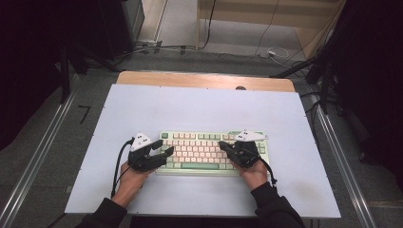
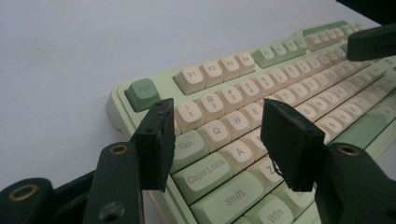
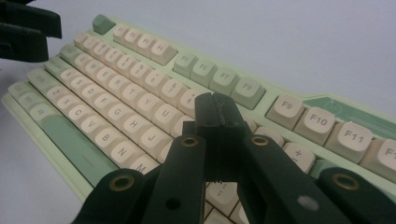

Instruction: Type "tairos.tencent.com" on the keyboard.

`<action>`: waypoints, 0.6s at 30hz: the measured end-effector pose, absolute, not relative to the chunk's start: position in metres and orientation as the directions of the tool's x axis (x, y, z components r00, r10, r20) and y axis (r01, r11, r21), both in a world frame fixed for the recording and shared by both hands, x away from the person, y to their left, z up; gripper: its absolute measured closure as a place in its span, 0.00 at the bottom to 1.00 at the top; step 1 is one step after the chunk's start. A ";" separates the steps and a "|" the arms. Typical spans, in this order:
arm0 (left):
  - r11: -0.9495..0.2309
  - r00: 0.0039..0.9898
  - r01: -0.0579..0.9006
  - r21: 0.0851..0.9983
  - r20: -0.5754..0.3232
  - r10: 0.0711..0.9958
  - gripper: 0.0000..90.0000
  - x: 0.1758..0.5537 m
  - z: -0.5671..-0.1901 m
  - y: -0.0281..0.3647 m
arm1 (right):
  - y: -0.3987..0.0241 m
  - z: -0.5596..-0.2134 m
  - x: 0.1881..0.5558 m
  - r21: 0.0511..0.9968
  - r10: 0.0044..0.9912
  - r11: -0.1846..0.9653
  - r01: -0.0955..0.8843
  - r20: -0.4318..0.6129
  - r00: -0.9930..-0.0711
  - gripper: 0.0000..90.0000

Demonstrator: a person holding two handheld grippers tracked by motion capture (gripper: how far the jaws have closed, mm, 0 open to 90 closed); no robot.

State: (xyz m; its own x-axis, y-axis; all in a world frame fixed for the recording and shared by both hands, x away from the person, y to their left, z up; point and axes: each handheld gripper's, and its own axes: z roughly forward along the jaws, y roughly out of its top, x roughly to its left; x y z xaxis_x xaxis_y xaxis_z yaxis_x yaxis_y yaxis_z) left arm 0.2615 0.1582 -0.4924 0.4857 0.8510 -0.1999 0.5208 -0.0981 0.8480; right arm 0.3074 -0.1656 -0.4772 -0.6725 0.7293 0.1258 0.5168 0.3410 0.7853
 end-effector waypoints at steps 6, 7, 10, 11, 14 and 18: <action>-0.081 0.490 0.519 0.851 -0.219 0.844 0.52 0.262 -0.495 0.161 | -0.159 -0.484 0.310 0.760 0.725 0.374 0.532 0.118 -0.679 0.97; -0.077 0.489 0.525 0.847 -0.226 0.842 0.52 0.262 -0.495 0.162 | -0.159 -0.484 0.310 0.759 0.726 0.376 0.532 0.115 -0.678 0.97; -0.060 0.495 0.531 0.845 -0.252 0.831 0.57 0.262 -0.496 0.164 | -0.158 -0.485 0.311 0.755 0.729 0.382 0.533 0.108 -0.676 0.97; -0.051 0.496 0.535 0.843 -0.265 0.827 0.57 0.262 -0.496 0.164 | -0.157 -0.485 0.311 0.753 0.729 0.384 0.535 0.109 -0.676 0.97; -0.032 0.504 0.537 0.843 -0.290 0.813 0.57 0.261 -0.497 0.164 | -0.156 -0.486 0.312 0.747 0.731 0.389 0.539 0.105 -0.674 0.97; -0.042 0.544 0.539 0.841 -0.309 0.781 0.59 0.260 -0.497 0.164 | -0.155 -0.487 0.313 0.741 0.735 0.395 0.543 0.100 -0.671 0.97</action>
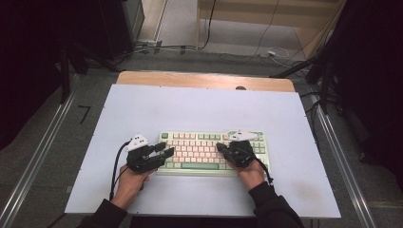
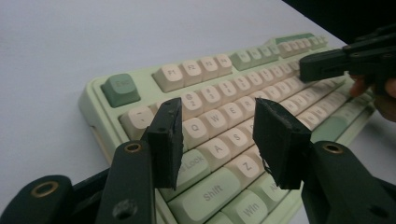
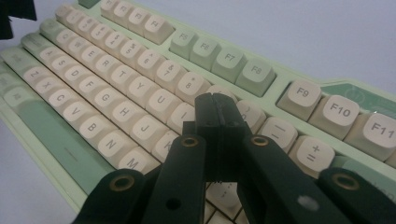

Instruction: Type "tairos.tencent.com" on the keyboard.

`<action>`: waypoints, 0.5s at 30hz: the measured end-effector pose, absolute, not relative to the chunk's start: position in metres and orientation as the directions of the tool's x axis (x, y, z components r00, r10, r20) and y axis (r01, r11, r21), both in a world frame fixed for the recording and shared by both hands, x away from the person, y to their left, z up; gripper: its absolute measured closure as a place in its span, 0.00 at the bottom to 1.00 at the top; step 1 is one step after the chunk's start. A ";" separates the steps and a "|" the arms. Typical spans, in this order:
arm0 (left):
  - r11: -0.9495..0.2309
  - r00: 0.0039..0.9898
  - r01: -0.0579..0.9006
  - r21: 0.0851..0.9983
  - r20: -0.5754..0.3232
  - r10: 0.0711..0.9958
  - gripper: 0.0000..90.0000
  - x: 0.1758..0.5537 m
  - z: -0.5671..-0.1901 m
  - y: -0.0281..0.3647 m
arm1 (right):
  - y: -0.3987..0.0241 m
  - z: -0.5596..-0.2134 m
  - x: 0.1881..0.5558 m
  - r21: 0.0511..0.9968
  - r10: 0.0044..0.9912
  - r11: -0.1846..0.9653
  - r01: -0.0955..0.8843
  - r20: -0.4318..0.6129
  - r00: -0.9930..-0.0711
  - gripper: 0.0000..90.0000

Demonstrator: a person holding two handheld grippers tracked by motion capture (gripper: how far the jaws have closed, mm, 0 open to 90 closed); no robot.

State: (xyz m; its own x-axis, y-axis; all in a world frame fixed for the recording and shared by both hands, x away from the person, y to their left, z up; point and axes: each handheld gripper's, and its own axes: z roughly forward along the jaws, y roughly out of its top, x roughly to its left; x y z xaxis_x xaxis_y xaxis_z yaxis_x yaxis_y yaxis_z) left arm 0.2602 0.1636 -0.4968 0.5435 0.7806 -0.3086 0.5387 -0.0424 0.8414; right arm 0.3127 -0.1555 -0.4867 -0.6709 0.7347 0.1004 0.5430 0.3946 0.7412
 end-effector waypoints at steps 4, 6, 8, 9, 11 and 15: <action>-0.047 0.554 0.554 0.831 -0.326 0.766 0.59 0.259 -0.496 0.163 | -0.154 -0.488 0.314 0.727 0.734 0.405 0.555 0.103 -0.671 0.97; -0.061 0.551 0.547 0.835 -0.305 0.776 0.59 0.258 -0.495 0.162 | -0.156 -0.484 0.312 0.747 0.730 0.384 0.543 0.114 -0.674 0.97; -0.055 0.535 0.546 0.836 -0.298 0.790 0.50 0.257 -0.494 0.162 | -0.159 -0.479 0.311 0.769 0.727 0.356 0.531 0.129 -0.675 0.96; -0.048 0.529 0.547 0.836 -0.301 0.793 0.49 0.257 -0.494 0.163 | -0.161 -0.476 0.310 0.778 0.726 0.342 0.527 0.137 -0.674 0.94; -0.036 0.521 0.537 0.843 -0.298 0.800 0.45 0.257 -0.494 0.163 | -0.164 -0.473 0.309 0.787 0.723 0.328 0.522 0.146 -0.675 0.90; -0.030 0.529 0.528 0.849 -0.300 0.794 0.40 0.255 -0.493 0.162 | -0.169 -0.469 0.308 0.799 0.722 0.301 0.520 0.165 -0.672 0.77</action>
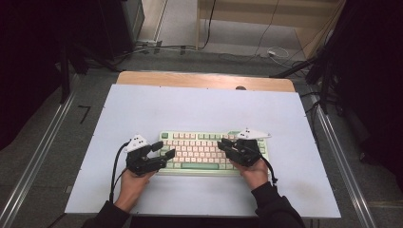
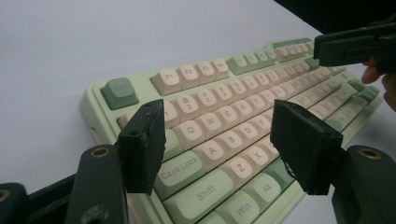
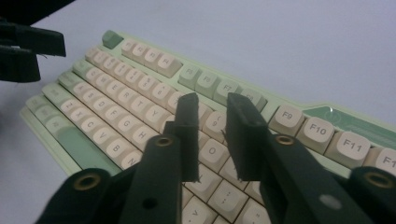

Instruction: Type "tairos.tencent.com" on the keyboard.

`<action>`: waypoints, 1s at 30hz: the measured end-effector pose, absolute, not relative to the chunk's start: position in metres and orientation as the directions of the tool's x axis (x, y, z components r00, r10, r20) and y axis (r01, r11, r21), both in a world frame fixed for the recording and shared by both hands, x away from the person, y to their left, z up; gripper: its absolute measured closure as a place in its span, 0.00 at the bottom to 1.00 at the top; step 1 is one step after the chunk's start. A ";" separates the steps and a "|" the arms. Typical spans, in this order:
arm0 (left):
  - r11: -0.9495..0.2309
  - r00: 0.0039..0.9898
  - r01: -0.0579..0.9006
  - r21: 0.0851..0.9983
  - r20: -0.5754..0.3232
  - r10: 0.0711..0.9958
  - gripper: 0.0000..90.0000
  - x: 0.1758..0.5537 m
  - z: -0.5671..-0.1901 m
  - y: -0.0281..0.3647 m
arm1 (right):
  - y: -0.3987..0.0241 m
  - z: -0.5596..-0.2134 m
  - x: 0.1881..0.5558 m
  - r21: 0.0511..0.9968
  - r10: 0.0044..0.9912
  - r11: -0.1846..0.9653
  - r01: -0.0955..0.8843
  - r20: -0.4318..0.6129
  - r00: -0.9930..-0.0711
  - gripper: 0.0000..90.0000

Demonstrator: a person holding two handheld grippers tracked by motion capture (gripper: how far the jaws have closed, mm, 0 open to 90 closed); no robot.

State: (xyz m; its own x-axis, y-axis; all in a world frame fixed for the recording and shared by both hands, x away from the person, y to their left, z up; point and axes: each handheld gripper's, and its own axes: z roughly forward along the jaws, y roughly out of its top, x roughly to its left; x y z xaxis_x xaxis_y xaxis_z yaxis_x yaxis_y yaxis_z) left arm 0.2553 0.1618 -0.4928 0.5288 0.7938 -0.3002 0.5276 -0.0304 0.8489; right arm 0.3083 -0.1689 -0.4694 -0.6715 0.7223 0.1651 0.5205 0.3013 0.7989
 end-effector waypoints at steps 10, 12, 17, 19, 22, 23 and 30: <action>-0.068 0.526 0.543 0.837 -0.276 0.804 0.15 0.255 -0.491 0.158 | -0.179 -0.464 0.307 0.812 0.720 0.249 0.528 0.210 -0.662 0.45; -0.079 0.545 0.542 0.837 -0.278 0.791 0.10 0.255 -0.490 0.156 | -0.181 -0.464 0.306 0.811 0.722 0.247 0.531 0.211 -0.659 0.45; -0.097 0.551 0.537 0.838 -0.262 0.793 0.06 0.254 -0.490 0.152 | -0.185 -0.463 0.306 0.814 0.726 0.246 0.527 0.206 -0.657 0.44; -0.100 0.545 0.530 0.842 -0.248 0.801 0.06 0.253 -0.489 0.152 | -0.185 -0.463 0.306 0.813 0.728 0.243 0.530 0.208 -0.653 0.43; -0.097 0.544 0.532 0.841 -0.252 0.800 0.06 0.253 -0.489 0.152 | -0.186 -0.464 0.306 0.812 0.730 0.247 0.529 0.202 -0.652 0.43; -0.099 0.537 0.529 0.843 -0.242 0.808 0.06 0.253 -0.489 0.152 | -0.186 -0.463 0.306 0.813 0.731 0.246 0.528 0.202 -0.652 0.43; -0.108 0.505 0.495 0.862 -0.184 0.843 0.11 0.250 -0.488 0.152 | -0.188 -0.466 0.305 0.808 0.737 0.250 0.533 0.198 -0.646 0.42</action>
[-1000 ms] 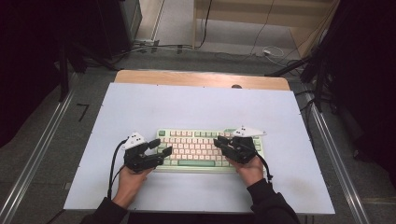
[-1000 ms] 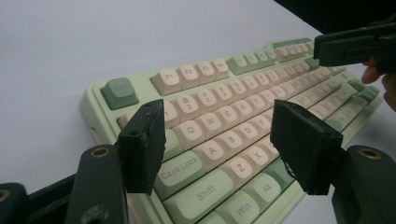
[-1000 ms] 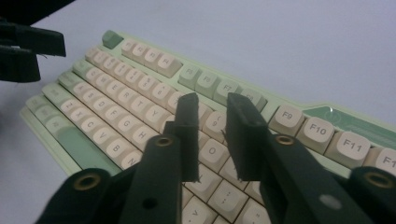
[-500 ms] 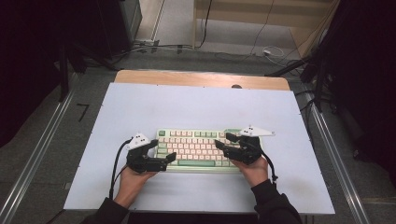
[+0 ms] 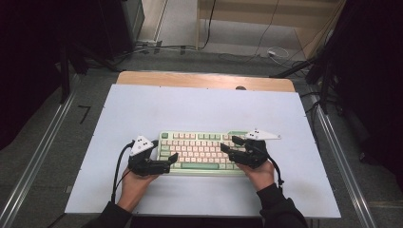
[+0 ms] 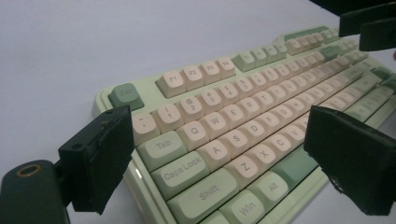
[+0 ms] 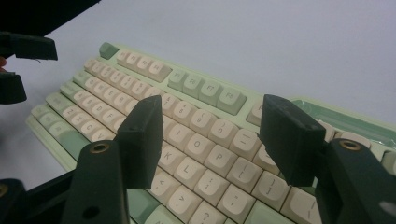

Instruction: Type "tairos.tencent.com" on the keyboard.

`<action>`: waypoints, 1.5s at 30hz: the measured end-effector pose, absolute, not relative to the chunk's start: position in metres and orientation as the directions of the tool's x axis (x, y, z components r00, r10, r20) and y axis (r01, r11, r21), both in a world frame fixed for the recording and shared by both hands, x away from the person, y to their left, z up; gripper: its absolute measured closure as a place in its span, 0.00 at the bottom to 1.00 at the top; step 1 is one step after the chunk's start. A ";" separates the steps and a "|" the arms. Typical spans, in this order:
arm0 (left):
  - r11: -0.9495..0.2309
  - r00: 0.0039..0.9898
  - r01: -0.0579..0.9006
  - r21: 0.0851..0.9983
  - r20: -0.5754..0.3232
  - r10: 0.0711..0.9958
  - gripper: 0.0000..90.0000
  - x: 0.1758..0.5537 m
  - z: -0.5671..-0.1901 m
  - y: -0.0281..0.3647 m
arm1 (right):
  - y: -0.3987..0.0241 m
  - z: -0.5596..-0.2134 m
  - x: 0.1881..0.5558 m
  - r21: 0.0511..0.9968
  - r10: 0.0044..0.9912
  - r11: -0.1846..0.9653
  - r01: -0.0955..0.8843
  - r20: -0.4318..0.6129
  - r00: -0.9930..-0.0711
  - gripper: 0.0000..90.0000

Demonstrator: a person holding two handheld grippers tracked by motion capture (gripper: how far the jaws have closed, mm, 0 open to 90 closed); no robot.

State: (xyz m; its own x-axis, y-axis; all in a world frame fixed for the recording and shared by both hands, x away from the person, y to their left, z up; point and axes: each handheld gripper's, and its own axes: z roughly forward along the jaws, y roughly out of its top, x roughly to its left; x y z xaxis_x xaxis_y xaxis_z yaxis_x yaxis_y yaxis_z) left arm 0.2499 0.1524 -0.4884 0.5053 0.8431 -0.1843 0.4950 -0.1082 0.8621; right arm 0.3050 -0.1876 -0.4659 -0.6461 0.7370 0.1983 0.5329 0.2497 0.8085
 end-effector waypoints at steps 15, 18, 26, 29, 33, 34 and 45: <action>-0.072 0.508 0.491 0.868 -0.218 0.833 0.35 0.250 -0.492 0.156 | -0.188 -0.468 0.304 0.805 0.745 0.253 0.536 0.192 -0.639 0.41; -0.083 0.538 0.490 0.868 -0.227 0.812 0.51 0.250 -0.493 0.154 | -0.188 -0.468 0.304 0.807 0.747 0.248 0.535 0.192 -0.636 0.41; -0.090 0.561 0.540 0.837 -0.278 0.779 1.00 0.263 -0.494 0.145 | -0.187 -0.469 0.304 0.806 0.747 0.255 0.534 0.186 -0.638 0.41; -0.105 0.559 0.554 0.826 -0.276 0.782 1.00 0.266 -0.495 0.140 | -0.187 -0.469 0.304 0.804 0.747 0.254 0.538 0.190 -0.637 0.41; -0.115 0.558 0.556 0.823 -0.266 0.786 1.00 0.268 -0.495 0.137 | -0.188 -0.470 0.305 0.802 0.748 0.256 0.539 0.189 -0.636 0.41; -0.116 0.557 0.555 0.824 -0.264 0.787 1.00 0.268 -0.495 0.137 | -0.188 -0.470 0.305 0.804 0.748 0.254 0.538 0.190 -0.637 0.41; -0.145 0.563 0.559 0.816 -0.246 0.789 1.00 0.269 -0.496 0.131 | -0.187 -0.471 0.305 0.801 0.749 0.257 0.541 0.189 -0.635 0.41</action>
